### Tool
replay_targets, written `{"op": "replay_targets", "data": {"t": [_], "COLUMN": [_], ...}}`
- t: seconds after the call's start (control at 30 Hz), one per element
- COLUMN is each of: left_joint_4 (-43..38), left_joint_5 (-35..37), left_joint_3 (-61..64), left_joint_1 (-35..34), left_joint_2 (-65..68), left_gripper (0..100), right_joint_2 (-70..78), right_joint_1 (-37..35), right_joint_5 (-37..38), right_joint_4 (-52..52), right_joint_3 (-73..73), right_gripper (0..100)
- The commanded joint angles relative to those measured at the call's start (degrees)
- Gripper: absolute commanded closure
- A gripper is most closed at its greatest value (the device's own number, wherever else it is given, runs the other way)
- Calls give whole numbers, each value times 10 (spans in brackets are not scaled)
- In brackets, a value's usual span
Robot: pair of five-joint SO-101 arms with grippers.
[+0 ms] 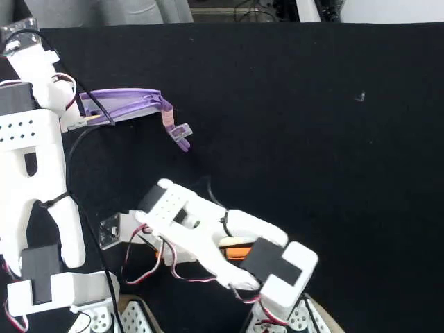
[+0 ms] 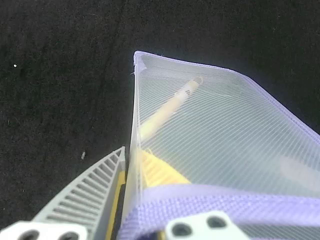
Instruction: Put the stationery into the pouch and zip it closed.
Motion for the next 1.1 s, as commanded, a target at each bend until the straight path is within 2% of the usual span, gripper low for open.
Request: {"op": "replay_targets", "data": {"t": [0.0, 0.07, 0.2, 0.43, 0.67, 0.9, 1.07], "left_joint_4": [-2, -2, -4, -4, -4, -4, -4], "left_joint_5": [-2, -2, -2, -2, -2, -2, -2], "left_joint_3": [-20, -20, -20, -20, -19, -19, -19], "left_joint_1": [-15, -15, -15, -15, -15, -15, -15], "left_joint_2": [-6, -6, -6, -6, -6, -6, -6], "left_gripper": [971, 971, 971, 971, 971, 971, 971], "right_joint_2": [28, 29, 19, -52, -195, -331, -389], "right_joint_1": [-6, -5, 11, 60, 102, 178, 274], "right_joint_5": [-4, -4, -4, -2, 0, 18, 43], "right_joint_4": [4, 8, 22, 64, 122, 190, 212], "right_joint_3": [-9, -8, -13, -15, -15, -15, -57], "right_gripper": [882, 891, 990, 978, 982, 982, 981]}}
